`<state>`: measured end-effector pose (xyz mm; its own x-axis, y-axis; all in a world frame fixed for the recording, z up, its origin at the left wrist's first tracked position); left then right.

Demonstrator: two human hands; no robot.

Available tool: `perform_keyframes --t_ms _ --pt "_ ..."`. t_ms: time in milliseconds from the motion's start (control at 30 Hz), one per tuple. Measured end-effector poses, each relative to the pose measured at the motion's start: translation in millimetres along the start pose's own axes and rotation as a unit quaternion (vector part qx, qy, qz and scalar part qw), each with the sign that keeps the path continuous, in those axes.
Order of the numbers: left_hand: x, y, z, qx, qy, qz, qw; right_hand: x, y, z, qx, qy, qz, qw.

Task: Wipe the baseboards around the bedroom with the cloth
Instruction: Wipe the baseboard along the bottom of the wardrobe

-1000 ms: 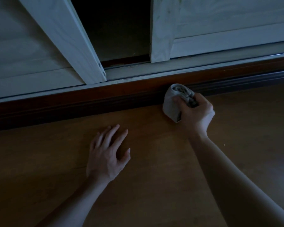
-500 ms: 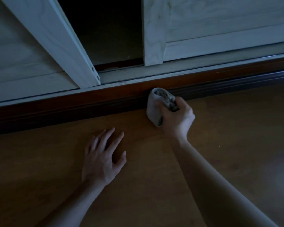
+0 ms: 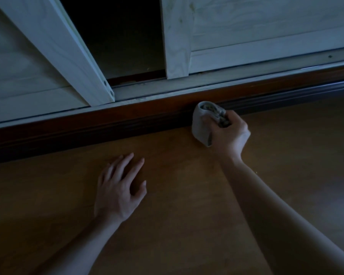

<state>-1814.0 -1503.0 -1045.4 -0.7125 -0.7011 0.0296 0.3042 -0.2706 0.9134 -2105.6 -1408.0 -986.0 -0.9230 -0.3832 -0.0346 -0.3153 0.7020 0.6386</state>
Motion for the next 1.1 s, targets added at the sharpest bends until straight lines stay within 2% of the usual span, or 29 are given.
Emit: perform_keyframes --t_ms 267,433,667,800,967,1100 --pt "0.7 -3.2 6.8 -0.018 0.007 0.018 1.0 25.2 37.0 25.4 0.002 -0.065 0.092 0.994" --pt "-1.0 -6.6 6.6 0.002 0.006 0.004 1.0 16.1 30.5 35.2 0.012 -0.111 0.15 0.982" --pt "-0.7 -6.8 7.4 -0.002 0.009 0.003 1.0 -7.8 -9.3 19.4 0.077 -0.19 0.125 0.971" --pt "-1.4 -7.1 6.7 -0.002 0.005 0.005 1.0 -18.3 -16.3 16.3 0.078 -0.191 0.095 0.974" --pt "-0.5 -8.9 4.5 0.006 0.014 -0.003 1.0 -33.3 -32.3 3.2 0.118 -0.211 0.096 0.966" --pt "-1.4 -8.7 3.1 0.011 0.012 0.001 1.0 -54.6 -54.2 -7.0 0.118 -0.189 0.036 0.974"
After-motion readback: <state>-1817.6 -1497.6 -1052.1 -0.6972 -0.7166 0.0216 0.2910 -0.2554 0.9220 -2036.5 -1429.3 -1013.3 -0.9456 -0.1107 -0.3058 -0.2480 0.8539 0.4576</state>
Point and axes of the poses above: each hand's wrist, its own x-axis towards the middle knuckle, its own y-axis out of the back of the hand, z = x × y, the point moved 4 cm from there along x, towards the middle knuckle, and after that the axes turned 13 degrees about -x, right-handed, at the moved point
